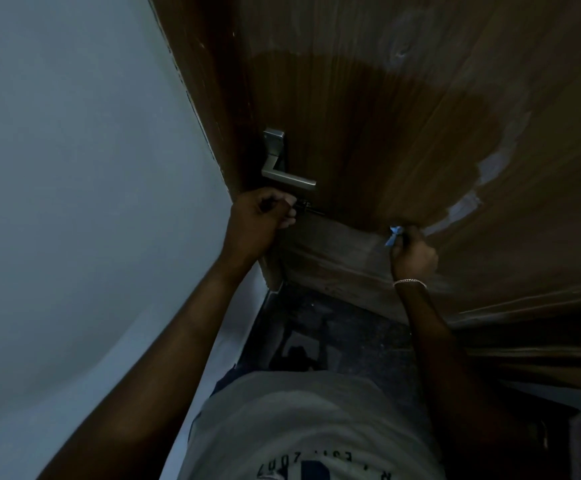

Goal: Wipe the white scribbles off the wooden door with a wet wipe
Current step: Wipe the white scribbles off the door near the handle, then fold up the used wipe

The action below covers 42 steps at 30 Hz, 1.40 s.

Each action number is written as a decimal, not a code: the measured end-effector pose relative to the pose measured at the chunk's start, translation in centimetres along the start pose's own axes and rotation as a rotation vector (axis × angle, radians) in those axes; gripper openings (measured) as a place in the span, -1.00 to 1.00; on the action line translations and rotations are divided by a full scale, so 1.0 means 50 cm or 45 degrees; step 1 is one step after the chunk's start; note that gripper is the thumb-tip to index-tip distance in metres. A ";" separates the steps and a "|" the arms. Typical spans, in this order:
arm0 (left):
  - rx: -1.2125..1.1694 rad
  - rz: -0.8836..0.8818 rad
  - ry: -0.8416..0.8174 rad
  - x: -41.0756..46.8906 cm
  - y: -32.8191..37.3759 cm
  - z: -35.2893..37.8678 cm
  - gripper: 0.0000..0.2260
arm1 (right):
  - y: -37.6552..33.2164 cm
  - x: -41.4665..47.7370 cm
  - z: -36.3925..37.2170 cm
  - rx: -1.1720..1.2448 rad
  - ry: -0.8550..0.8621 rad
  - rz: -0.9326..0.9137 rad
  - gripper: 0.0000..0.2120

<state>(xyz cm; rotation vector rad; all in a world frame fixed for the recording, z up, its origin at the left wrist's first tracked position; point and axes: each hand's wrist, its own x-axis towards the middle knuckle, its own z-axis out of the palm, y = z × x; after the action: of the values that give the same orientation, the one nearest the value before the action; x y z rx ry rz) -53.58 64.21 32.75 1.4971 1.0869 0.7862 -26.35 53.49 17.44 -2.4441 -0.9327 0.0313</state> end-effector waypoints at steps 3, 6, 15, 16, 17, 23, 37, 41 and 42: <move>-0.013 0.000 -0.032 0.000 0.012 0.018 -0.84 | -0.026 -0.008 -0.005 0.014 -0.022 -0.088 -0.83; -0.007 -0.003 -0.030 0.001 0.018 0.025 -0.84 | -0.007 -0.005 -0.014 -0.113 -0.193 -0.086 -0.82; -0.022 0.008 0.018 -0.005 0.025 0.033 -0.84 | 0.007 -0.009 -0.041 -0.121 -0.158 0.023 -0.83; -0.024 0.008 0.014 -0.006 0.024 0.036 -0.84 | 0.011 -0.009 -0.045 -0.128 -0.207 0.104 -0.81; -0.030 0.008 0.011 -0.008 0.023 0.038 -0.85 | 0.013 -0.008 -0.051 -0.101 -0.232 0.183 -0.79; -0.063 -0.041 0.016 -0.037 -0.002 0.060 -0.90 | -0.042 -0.032 -0.113 0.530 -0.197 0.057 -0.90; -0.021 -0.148 -0.067 -0.160 -0.055 0.099 -0.66 | -0.171 -0.165 -0.162 1.510 -1.003 -0.080 -0.99; -0.005 -0.144 -0.023 -0.220 -0.075 0.059 -0.59 | -0.198 -0.217 -0.158 1.487 -1.108 -0.085 -0.76; 0.004 -0.149 0.016 -0.235 -0.080 0.046 -0.59 | -0.209 -0.234 -0.157 1.466 -1.138 -0.097 -0.74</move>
<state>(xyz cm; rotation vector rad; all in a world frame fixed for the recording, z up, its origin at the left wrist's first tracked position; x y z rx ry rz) -56.66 52.46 29.23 1.4190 1.1747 0.7139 -40.12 49.09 27.35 -1.2405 -0.9274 1.3117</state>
